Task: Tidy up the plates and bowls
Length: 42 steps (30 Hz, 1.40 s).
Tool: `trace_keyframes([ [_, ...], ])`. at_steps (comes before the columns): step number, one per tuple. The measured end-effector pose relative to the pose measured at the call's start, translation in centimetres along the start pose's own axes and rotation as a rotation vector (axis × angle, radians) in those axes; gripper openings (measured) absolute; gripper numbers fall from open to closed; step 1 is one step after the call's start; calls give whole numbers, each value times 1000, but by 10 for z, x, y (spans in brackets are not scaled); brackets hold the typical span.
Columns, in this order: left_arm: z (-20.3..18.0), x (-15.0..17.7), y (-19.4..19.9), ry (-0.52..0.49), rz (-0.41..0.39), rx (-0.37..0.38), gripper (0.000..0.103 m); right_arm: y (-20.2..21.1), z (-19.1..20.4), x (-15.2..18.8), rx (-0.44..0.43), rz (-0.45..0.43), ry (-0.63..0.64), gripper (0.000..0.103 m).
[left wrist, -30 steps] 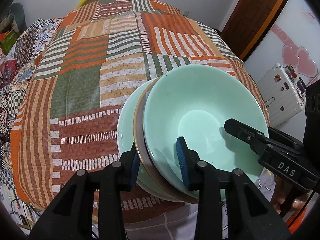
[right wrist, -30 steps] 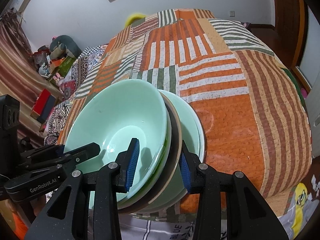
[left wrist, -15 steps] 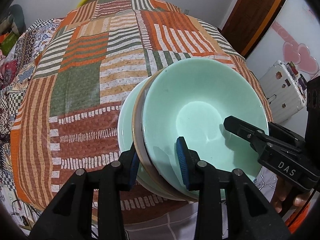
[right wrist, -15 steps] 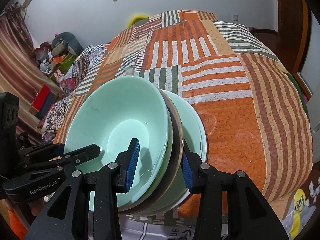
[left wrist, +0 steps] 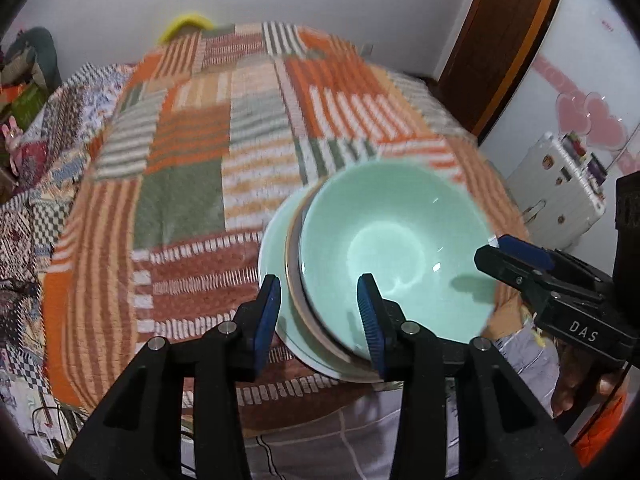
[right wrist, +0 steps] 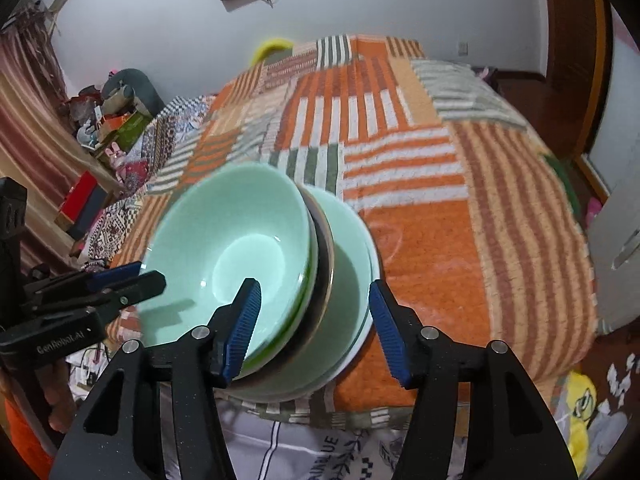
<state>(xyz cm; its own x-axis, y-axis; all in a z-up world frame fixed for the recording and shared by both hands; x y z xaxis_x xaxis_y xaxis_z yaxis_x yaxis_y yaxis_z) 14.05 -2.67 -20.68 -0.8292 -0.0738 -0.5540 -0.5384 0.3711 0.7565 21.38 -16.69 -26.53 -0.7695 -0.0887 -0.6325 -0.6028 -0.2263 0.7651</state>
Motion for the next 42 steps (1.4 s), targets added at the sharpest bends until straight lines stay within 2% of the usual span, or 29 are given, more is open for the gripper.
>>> trace_keyframes([
  [4, -18, -14, 42, -45, -120, 2, 43, 31, 1, -14, 3, -91, 17, 53],
  [8, -38, -26, 84, -99, -250, 4, 50, 72, 8, -30, 10, -218, 47, 57],
  [13, -58, -31, 128, -150, -383, -2, 52, 120, 22, -40, 9, -370, 84, 62],
  [15, -65, -30, 143, -166, -430, -5, 61, 135, 27, -41, 1, -417, 91, 64],
  [17, -71, -28, 158, -184, -484, -16, 68, 148, 30, -42, -2, -465, 96, 72],
  [19, -75, -26, 169, -205, -521, -35, 76, 157, 33, -42, 1, -504, 102, 75],
  [21, -79, -22, 179, -218, -556, -44, 92, 166, 36, -42, 0, -538, 113, 77],
  [23, -82, -19, 190, -225, -596, -53, 95, 171, 38, -41, -5, -563, 113, 84],
  [27, -86, -14, 200, -248, -635, -79, 101, 174, 41, -43, -18, -582, 103, 89],
  [33, -84, -8, 199, -251, -642, -103, 102, 172, 43, -40, -13, -595, 96, 102],
  [42, -79, -6, 197, -237, -646, -109, 102, 170, 44, -39, -25, -583, 94, 103],
])
Point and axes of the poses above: each gripper's, at about its wrist camera, not at the fingertips, and y roughly against the way its jaws point, z to its left, x to its underside, the point moved 6 cm from there along -y, roughly the way its jaws point, and after that the axes turned 14 degrees about x, right-handed, at the moved point
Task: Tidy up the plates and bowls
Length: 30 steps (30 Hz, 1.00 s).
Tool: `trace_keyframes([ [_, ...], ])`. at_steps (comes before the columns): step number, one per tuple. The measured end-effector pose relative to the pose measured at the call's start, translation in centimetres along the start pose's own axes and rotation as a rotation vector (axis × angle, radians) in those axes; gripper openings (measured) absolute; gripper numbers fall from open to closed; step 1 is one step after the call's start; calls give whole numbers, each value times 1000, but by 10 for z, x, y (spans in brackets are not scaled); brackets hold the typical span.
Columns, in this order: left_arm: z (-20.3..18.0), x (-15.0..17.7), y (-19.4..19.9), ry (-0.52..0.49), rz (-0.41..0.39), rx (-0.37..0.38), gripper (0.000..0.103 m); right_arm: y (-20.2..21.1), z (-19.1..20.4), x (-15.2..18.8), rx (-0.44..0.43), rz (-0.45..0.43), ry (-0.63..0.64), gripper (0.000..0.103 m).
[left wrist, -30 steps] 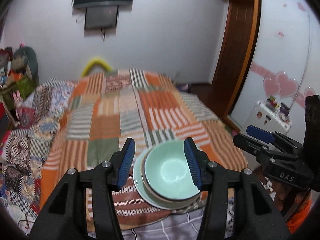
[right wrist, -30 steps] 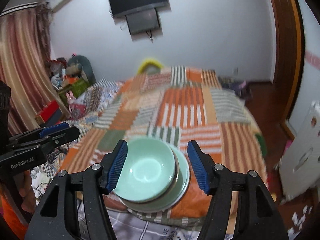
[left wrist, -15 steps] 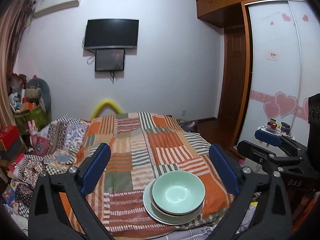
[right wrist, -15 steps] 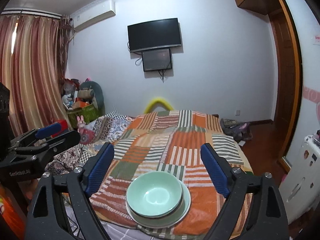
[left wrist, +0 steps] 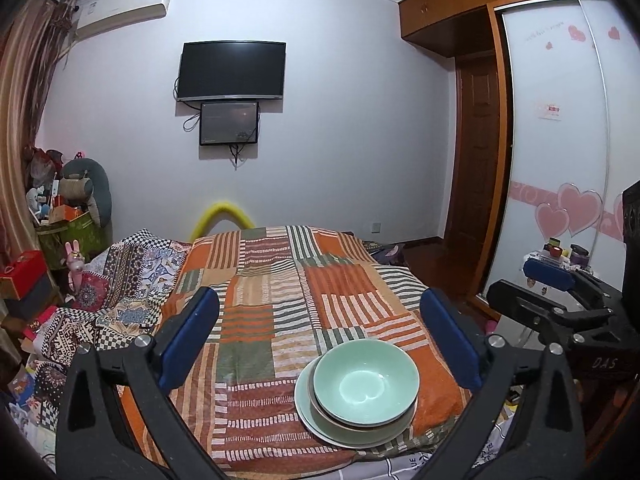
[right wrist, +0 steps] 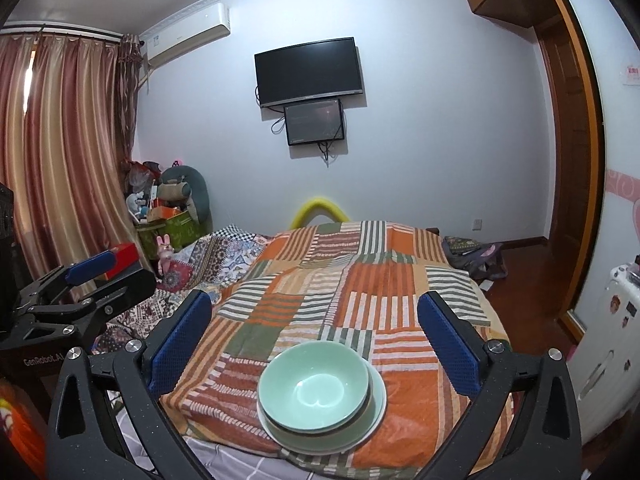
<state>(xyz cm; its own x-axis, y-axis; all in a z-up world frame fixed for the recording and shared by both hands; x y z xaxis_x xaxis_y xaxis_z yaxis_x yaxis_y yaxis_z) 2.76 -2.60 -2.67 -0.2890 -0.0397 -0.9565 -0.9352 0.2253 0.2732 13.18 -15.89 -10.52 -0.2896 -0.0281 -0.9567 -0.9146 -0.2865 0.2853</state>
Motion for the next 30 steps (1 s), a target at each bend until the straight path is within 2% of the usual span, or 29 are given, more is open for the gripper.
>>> trace_keyframes([
  [30, 8, 5, -6, 34, 14, 1, 102, 4, -1, 5, 5, 2, 4, 103],
])
Point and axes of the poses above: each gripper's, at about its wrist camera, not at the fingertips, and y roughly against the way its jaws point, z to its left, x to its underside, the point moved 6 cm from there along -y, roughly the way its jaws point, and after that the axes turned 14 degrees about x, right-handed, at the moved point
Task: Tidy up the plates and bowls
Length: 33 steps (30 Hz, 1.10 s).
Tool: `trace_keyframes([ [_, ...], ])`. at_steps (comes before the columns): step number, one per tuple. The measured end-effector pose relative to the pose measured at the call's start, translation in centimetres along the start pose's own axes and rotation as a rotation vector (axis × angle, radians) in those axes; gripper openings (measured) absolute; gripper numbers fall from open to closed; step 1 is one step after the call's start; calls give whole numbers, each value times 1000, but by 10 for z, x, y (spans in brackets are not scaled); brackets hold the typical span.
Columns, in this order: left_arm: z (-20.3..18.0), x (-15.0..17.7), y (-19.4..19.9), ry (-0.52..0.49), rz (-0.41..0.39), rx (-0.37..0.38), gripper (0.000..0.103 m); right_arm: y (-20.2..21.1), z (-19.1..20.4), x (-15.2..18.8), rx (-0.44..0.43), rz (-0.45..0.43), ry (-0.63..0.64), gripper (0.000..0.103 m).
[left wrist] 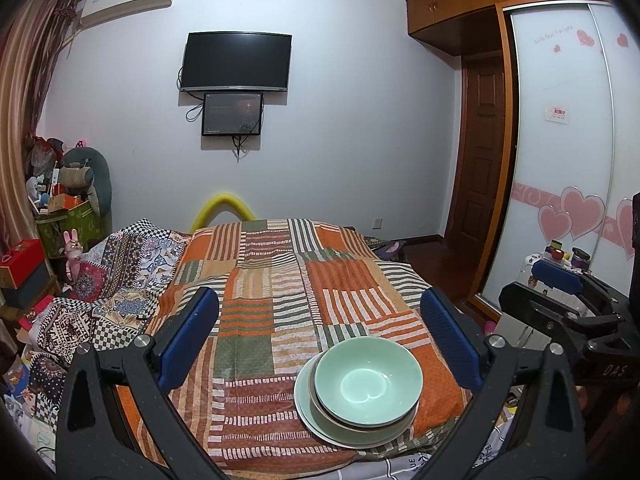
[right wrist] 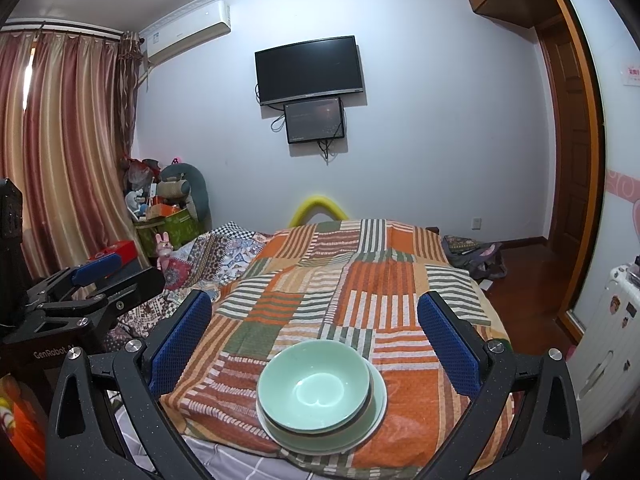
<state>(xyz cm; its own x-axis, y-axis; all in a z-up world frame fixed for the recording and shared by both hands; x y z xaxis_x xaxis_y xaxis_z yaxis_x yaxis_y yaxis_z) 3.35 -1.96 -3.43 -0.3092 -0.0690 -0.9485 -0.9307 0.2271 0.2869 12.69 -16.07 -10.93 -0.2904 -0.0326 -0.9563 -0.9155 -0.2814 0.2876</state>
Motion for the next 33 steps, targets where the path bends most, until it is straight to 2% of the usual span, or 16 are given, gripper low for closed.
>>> trace_keyframes([
  [33, -5, 3, 0, -25, 19, 36, 102, 0, 1, -1, -9, 5, 8, 103],
])
Point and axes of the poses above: each gripper's, at about its wrist camera, not at the fingertips, and y roughly against the way its jaws point, z to its left, x to its underside, the point moved 6 cm from there along -y, roughly the way its jaws point, and after that the axes turned 14 degrees about x, right-handed, at the moved point
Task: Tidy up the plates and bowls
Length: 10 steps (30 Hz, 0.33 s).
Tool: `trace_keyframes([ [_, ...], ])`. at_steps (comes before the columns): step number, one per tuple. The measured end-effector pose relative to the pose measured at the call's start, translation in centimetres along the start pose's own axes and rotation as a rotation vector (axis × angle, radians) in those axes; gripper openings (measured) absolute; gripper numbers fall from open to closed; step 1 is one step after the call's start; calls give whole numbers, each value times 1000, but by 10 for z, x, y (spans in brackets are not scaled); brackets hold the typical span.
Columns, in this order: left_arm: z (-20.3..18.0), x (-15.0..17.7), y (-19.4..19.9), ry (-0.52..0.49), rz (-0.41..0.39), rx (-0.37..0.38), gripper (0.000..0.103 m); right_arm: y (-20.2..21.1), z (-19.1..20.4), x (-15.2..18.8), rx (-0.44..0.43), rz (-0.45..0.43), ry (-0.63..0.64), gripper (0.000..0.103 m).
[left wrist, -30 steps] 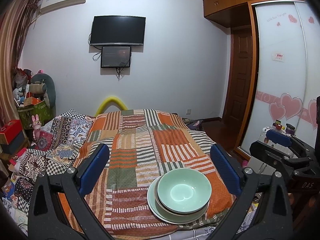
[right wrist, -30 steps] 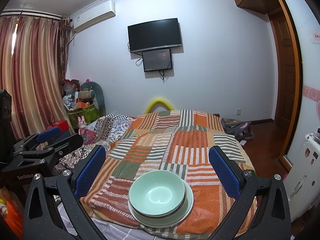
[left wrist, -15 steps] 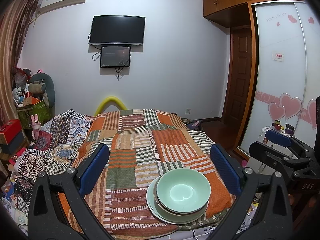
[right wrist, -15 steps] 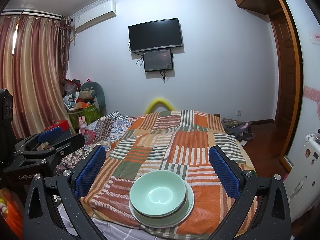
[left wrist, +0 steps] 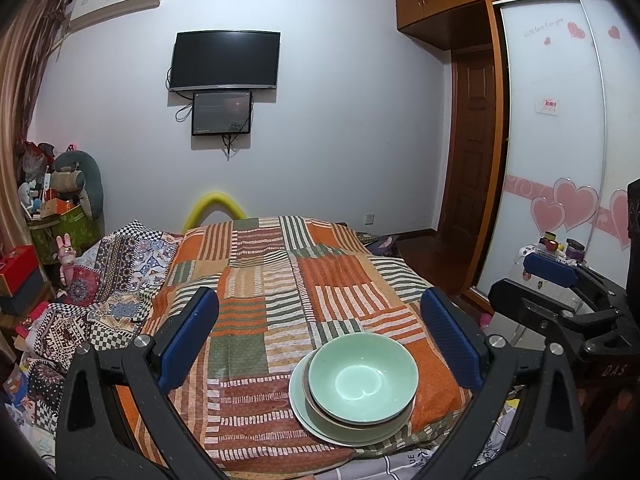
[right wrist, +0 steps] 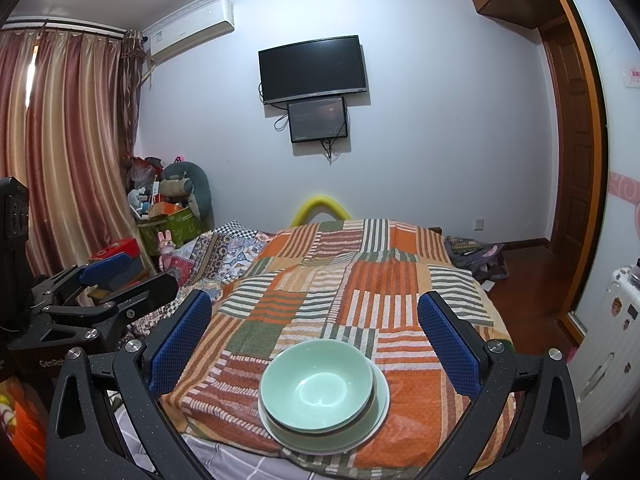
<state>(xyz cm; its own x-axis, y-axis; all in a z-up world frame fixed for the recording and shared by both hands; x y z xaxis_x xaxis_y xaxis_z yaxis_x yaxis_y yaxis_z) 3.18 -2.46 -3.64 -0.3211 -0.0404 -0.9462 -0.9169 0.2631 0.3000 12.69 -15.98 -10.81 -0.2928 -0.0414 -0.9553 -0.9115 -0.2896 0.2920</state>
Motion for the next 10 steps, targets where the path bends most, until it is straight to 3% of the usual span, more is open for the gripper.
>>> trace_keyframes([
  [10, 3, -3, 1, 13, -7, -5, 102, 0, 0, 0, 0, 4, 0, 103],
])
Point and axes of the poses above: each gripper's, at about its wrist camera, not at the fingertips, and y roughly against the way its jaws point, z to its left, x to its underside, the point moved 6 cm from there along -y, roughly the way its jaws point, and after that the axes turned 14 degrees about x, right-handed, at the moved point
